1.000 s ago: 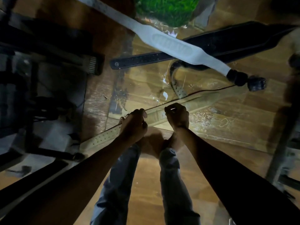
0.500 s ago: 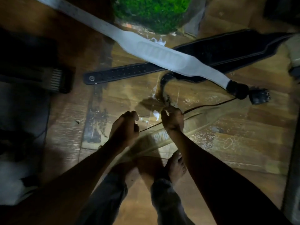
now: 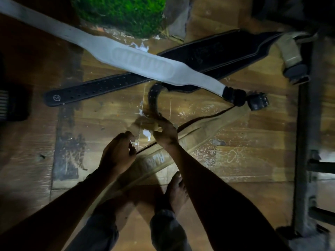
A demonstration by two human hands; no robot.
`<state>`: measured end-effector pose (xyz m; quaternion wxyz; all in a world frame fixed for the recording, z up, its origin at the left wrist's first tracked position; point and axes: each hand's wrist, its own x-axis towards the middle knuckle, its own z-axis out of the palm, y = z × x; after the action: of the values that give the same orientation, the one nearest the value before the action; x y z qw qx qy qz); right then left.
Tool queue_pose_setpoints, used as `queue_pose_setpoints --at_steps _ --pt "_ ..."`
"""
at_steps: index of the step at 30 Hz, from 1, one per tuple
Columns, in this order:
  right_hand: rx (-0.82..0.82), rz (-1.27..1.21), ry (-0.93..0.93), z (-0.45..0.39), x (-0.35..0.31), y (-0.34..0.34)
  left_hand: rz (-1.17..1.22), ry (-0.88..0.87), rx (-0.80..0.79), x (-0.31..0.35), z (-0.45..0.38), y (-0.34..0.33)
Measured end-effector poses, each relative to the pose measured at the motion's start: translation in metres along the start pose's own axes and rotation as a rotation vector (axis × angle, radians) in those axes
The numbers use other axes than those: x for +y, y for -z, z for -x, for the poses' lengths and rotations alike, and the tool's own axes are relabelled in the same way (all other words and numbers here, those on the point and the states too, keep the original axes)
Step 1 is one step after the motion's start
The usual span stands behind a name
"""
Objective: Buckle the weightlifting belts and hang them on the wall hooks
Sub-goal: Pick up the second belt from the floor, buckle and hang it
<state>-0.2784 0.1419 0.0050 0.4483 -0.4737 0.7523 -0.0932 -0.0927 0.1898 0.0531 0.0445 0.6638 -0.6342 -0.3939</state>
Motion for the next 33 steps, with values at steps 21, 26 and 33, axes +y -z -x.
queue_pose_setpoints --at_steps 21,26,33 --pt "-0.137 -1.393 -0.591 0.041 -0.089 0.036 0.29 0.152 0.178 0.038 0.008 0.044" --pt "-0.153 -1.305 -0.669 0.065 -0.09 0.032 0.192 0.289 0.247 0.043 0.021 0.055" --pt "-0.189 -1.006 -0.702 0.114 -0.078 0.018 0.242 0.265 0.031 0.027 0.027 0.06"
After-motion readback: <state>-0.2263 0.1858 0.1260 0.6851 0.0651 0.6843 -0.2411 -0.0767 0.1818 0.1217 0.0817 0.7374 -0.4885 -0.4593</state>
